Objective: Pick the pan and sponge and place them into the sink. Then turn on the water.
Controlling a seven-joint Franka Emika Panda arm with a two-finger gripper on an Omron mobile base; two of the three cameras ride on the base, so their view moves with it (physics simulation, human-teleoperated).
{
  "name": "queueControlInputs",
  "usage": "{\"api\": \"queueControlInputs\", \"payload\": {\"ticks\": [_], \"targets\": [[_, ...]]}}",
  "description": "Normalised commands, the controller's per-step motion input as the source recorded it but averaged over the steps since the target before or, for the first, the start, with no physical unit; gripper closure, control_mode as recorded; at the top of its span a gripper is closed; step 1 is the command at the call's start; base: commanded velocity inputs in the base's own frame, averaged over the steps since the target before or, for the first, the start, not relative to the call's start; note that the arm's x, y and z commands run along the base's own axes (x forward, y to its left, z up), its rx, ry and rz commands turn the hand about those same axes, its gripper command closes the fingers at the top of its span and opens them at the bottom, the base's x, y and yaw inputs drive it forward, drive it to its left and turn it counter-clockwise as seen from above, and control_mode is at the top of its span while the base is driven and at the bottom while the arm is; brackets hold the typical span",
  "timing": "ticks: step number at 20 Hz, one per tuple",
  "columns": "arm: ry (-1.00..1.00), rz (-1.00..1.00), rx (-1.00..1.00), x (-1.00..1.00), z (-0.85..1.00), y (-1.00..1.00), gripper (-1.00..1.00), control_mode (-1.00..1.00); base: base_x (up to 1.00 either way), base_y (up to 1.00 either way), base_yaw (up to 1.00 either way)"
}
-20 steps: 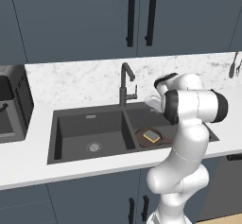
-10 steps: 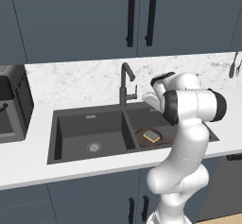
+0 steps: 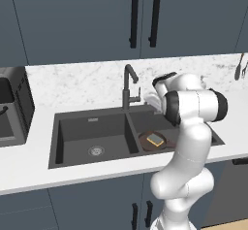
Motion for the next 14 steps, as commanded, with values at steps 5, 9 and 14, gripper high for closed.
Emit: {"api": "queueControlInputs", "payload": {"ticks": [5, 9, 14], "targets": [[0.00, 0.00, 0.02, 0.39, 0.00, 0.09, -1.00, -1.00, 0.00, 0.00, 0.00], [0.00, 0.00, 0.04, 0.38, 0.00, 0.02, -1.00, -1.00, 0.00, 0.00, 0.00], [0.00, 0.00, 0.06, 0.36, 0.02, 0.00, -1.00, -1.00, 0.00, 0.00, 0.00]]}}
